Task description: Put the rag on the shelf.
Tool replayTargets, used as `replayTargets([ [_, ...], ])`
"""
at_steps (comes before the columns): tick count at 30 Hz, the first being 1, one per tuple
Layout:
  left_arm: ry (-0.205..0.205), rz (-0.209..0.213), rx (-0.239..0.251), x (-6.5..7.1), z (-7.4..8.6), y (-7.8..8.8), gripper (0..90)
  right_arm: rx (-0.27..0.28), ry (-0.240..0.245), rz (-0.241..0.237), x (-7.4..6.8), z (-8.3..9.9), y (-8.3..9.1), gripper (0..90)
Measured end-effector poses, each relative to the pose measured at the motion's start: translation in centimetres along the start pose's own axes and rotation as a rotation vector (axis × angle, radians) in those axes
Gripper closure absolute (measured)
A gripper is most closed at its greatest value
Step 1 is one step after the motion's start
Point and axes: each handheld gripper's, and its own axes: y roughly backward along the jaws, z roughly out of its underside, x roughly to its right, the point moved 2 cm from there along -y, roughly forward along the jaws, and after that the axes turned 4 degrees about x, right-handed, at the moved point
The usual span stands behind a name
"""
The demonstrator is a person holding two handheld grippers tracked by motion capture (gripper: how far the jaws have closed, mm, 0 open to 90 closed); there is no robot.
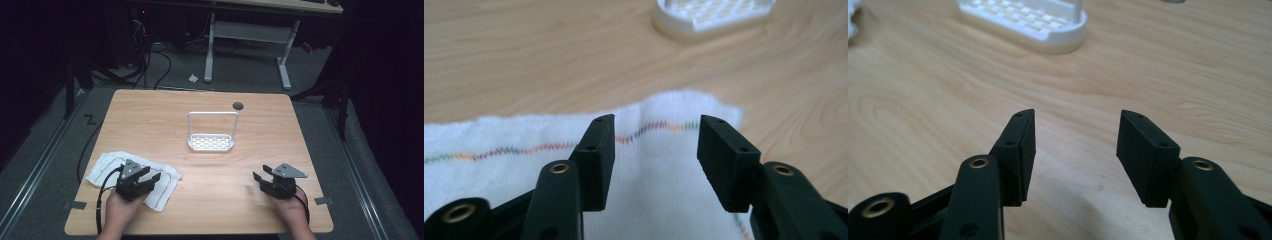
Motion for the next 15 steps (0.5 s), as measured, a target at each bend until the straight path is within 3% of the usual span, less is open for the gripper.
replayTargets([
  [3, 0.073, 0.036, 0.02, -0.4, 0.3, 0.4, 48.7, -0.019, 0.014, 0.002, 0.1, 0.3, -0.2, 50.0],
  [4, 0.081, 0.039, 0.029, -0.4, 0.2, 0.5, 48.5, -0.027, 0.023, 0.0, -0.1, 0.4, -0.3, 50.0],
  [6, 0.08, 0.046, 0.037, -0.4, 0.2, 0.6, 47.6, -0.037, 0.027, -0.003, -0.3, 0.4, -0.4, 50.1],
  [11, 0.066, 0.063, -0.01, -0.4, 0.7, 0.3, 43.9, -0.017, 0.011, -0.03, -0.9, -0.2, -0.5, 50.2],
  [12, 0.06, 0.079, -0.049, -0.3, 0.9, 0.3, 48.6, -0.019, 0.005, -0.033, -0.9, -0.2, -0.6, 50.2],
  [13, 0.032, 0.042, -0.099, -0.2, 1.0, 0.1, 74.7, -0.021, -0.002, -0.034, -1.0, -0.2, -0.8, 50.5],
  [14, 0.025, 0.043, -0.13, -0.3, 1.2, -0.1, 87.3, -0.022, -0.006, -0.04, -1.0, -0.2, -0.9, 50.6],
  [15, 0.025, 0.047, -0.125, -0.3, 1.3, -0.1, 89.9, -0.024, -0.009, -0.047, -1.0, -0.2, -1.0, 50.6],
])
